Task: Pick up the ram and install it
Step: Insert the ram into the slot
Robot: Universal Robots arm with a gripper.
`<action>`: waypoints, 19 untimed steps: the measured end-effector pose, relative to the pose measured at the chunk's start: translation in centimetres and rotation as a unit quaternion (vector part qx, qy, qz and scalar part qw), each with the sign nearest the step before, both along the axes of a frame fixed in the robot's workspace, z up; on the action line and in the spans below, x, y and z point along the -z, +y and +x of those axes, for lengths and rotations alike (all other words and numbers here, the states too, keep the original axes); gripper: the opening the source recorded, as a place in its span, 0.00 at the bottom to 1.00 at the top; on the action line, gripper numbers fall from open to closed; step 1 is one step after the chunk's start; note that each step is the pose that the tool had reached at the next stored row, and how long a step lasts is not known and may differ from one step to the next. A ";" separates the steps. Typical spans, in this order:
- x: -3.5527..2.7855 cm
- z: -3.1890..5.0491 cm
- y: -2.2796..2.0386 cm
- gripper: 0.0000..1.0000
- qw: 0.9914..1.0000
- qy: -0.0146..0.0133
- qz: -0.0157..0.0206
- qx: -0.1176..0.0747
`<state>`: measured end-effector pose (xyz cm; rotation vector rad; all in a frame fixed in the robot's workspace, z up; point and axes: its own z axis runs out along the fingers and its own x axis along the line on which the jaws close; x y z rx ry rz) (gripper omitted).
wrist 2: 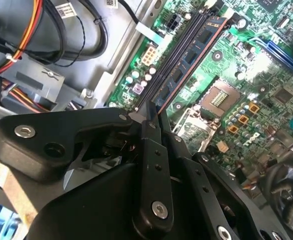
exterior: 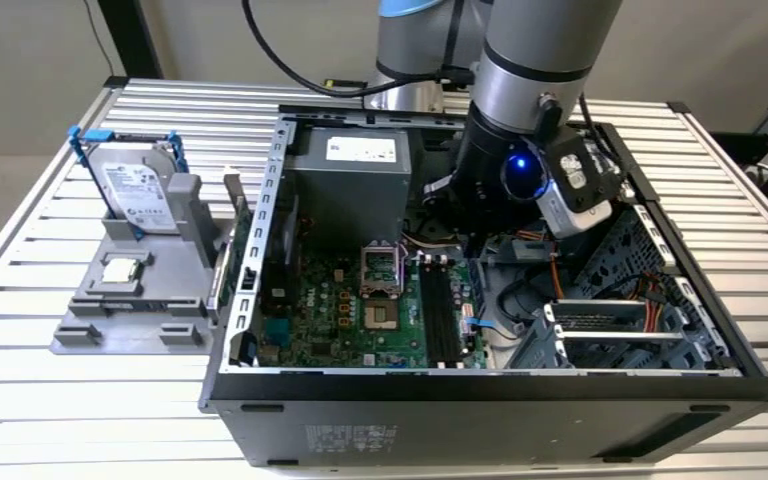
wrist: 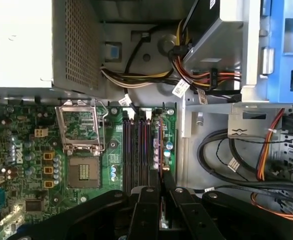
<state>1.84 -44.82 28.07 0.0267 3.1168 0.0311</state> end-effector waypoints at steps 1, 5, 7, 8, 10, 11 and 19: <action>0.17 0.00 0.00 0.00 1.000 0.000 0.000 0.000; 0.88 0.00 0.00 0.00 1.000 0.000 -0.001 0.000; 1.25 0.00 0.00 0.00 1.000 0.000 -0.002 0.000; 1.42 0.00 0.00 0.00 1.000 0.000 -0.002 0.000; 1.75 0.00 0.00 0.00 1.000 0.000 -0.002 0.000; 1.91 0.00 0.00 0.00 1.000 0.000 -0.003 0.000; 2.83 -0.01 -0.01 0.00 1.000 0.001 -0.004 0.000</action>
